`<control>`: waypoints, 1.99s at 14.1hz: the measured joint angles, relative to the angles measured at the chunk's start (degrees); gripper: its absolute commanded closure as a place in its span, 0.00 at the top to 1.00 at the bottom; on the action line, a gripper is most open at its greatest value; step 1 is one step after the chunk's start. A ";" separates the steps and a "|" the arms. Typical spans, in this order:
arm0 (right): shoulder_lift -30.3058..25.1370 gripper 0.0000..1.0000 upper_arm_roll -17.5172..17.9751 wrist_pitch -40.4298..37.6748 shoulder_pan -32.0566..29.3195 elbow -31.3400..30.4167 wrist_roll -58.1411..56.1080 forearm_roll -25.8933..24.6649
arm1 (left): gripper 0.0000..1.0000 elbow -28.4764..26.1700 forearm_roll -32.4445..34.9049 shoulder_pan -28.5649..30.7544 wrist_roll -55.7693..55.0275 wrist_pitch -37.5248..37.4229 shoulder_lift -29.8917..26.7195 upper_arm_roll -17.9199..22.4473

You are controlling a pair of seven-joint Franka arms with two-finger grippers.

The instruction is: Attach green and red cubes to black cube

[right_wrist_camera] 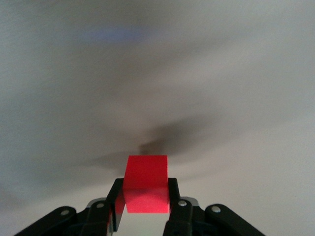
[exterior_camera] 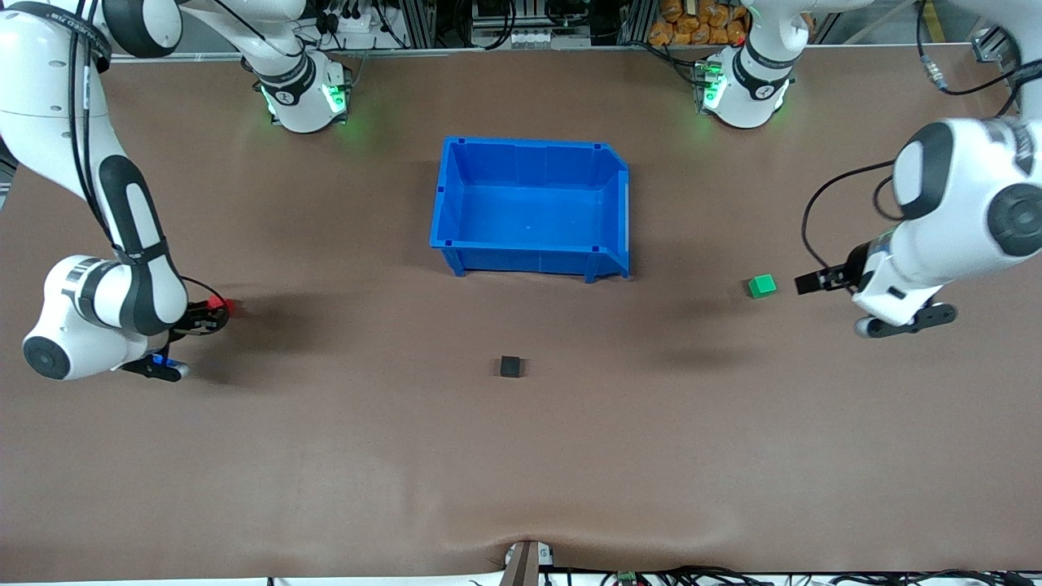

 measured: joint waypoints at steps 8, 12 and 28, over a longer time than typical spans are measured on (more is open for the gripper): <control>-1.09 0.00 12.24 2.14 5.54 5.21 44.29 15.78 | 1.00 -13.33 0.00 -0.05 -4.18 20.08 6.18 -0.37; -0.79 0.00 13.69 21.83 15.75 5.34 66.32 20.53 | 0.81 -16.79 0.00 0.18 -4.28 26.29 8.97 -0.33; 11.02 0.30 13.46 45.56 29.23 9.76 92.33 21.84 | 0.00 -11.00 -0.29 -0.01 -24.95 27.80 9.80 -0.99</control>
